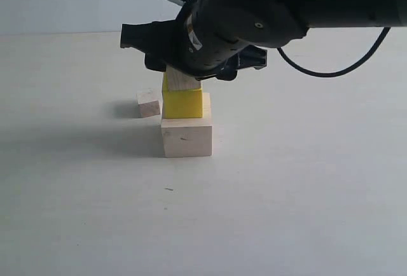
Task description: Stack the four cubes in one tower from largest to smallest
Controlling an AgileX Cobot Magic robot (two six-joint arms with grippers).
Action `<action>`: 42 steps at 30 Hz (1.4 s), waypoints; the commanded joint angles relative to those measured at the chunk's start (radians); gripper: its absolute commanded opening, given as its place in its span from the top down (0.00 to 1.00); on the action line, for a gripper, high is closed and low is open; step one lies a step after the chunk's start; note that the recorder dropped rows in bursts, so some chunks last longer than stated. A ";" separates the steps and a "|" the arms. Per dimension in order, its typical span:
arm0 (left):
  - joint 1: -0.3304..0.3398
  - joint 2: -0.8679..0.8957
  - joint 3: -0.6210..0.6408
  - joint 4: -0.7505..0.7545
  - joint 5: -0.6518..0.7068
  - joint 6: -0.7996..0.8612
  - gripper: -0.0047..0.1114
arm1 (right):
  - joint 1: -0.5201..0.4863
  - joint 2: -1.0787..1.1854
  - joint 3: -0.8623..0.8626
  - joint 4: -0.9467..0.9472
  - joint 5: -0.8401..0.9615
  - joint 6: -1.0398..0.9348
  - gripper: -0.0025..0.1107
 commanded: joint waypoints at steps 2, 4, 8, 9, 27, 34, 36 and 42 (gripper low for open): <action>0.000 -0.005 -0.001 -0.008 -0.010 0.003 0.96 | 0.001 -0.010 0.001 0.011 0.002 -0.025 0.42; 0.000 -0.005 -0.001 -0.008 -0.010 0.003 0.96 | 0.001 -0.010 0.001 0.011 0.002 -0.025 0.42; 0.000 -0.005 -0.001 -0.008 -0.010 0.003 0.96 | 0.001 -0.010 0.001 0.019 0.002 -0.034 0.42; 0.000 -0.005 -0.001 -0.008 -0.010 0.003 0.96 | 0.001 -0.010 0.001 0.024 0.002 -0.040 0.42; 0.000 -0.005 -0.001 -0.008 -0.010 0.005 0.96 | 0.001 -0.010 0.001 0.045 0.002 -0.067 0.42; 0.000 -0.005 -0.001 -0.008 -0.010 0.005 0.96 | 0.001 -0.010 0.001 0.045 0.002 -0.071 0.42; 0.000 -0.005 -0.001 -0.008 -0.010 0.005 0.96 | 0.001 -0.010 0.001 0.047 0.002 -0.073 0.42; 0.000 -0.005 -0.001 -0.008 -0.010 0.005 0.96 | 0.001 -0.010 0.001 0.054 0.002 -0.089 0.42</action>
